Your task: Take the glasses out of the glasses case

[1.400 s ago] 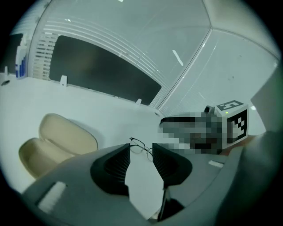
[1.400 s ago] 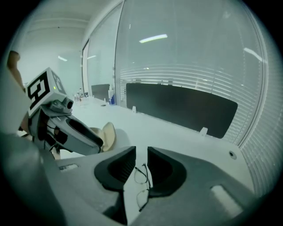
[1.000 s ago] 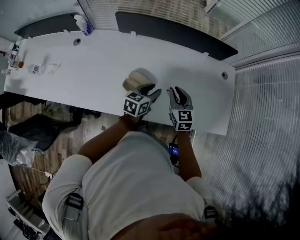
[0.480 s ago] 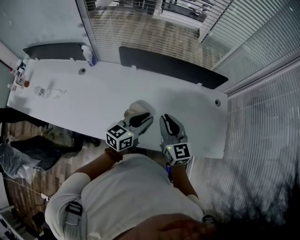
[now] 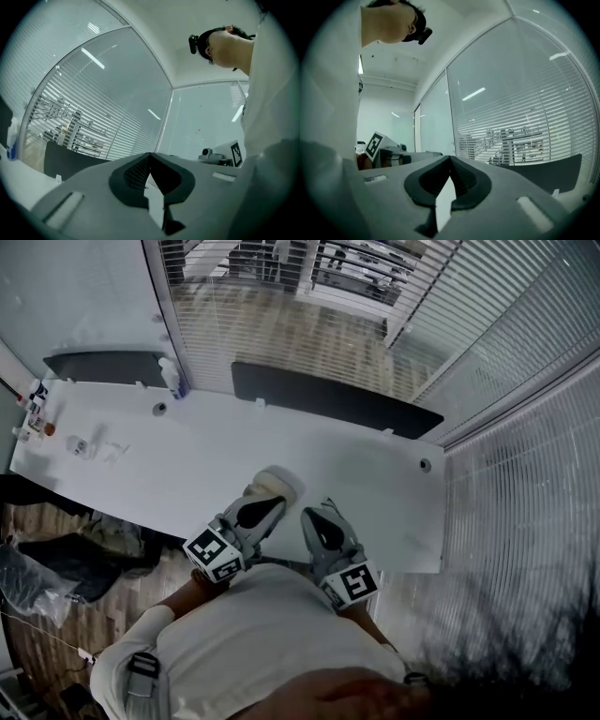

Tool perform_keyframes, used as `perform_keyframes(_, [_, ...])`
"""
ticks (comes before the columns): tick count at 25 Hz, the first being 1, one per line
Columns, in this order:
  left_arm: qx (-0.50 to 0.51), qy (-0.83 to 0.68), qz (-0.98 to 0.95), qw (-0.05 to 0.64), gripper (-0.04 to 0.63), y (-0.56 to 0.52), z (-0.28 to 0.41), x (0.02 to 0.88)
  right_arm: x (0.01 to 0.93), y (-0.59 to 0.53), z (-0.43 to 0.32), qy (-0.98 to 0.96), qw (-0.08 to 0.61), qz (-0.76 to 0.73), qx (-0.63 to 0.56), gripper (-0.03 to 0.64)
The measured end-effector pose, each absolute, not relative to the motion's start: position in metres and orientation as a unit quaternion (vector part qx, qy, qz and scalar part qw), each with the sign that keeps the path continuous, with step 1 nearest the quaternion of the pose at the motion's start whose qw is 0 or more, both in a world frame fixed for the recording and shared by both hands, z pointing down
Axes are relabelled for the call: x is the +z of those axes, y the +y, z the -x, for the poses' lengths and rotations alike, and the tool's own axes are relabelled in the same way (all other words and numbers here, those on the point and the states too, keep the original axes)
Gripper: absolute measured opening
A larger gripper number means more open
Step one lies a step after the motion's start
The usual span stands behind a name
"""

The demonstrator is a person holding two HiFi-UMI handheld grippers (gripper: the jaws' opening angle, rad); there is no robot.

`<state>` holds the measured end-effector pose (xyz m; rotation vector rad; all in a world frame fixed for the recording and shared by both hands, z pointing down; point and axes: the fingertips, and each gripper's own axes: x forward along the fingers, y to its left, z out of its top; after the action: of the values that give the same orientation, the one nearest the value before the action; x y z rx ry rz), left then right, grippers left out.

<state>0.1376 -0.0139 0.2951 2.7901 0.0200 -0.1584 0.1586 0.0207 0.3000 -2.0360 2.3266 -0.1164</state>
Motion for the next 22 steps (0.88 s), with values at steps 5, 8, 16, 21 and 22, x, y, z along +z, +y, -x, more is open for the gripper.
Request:
perform_keyframes(5, [-0.055,0.007,-0.985,0.165,0.003,-0.011,-0.140,0.298,0.297,0.023,-0.155,0.751,0.037,0.658,-0.038,0.002])
perform_keyframes(8, [-0.056,0.008,-0.985,0.166,0.003,-0.010,-0.143,0.295,0.295,0.021,-0.153,0.755,0.038,0.654,-0.034,0.002])
perform_keyframes(16, [-0.054,0.013,-0.984,0.170,0.003,-0.006,-0.148,0.296,0.289,0.028,-0.157,0.751,0.058,0.657,-0.032,0.000])
perform_keyframes(21, [-0.054,0.013,-0.983,0.176,0.003,-0.007,-0.150,0.296,0.285,0.027,-0.159,0.748,0.060,0.661,-0.029,0.000])
perform_keyframes(22, [-0.055,0.013,-0.983,0.175,0.003,-0.006,-0.149,0.298,0.286,0.028,-0.160,0.747,0.059,0.662,-0.027,0.000])
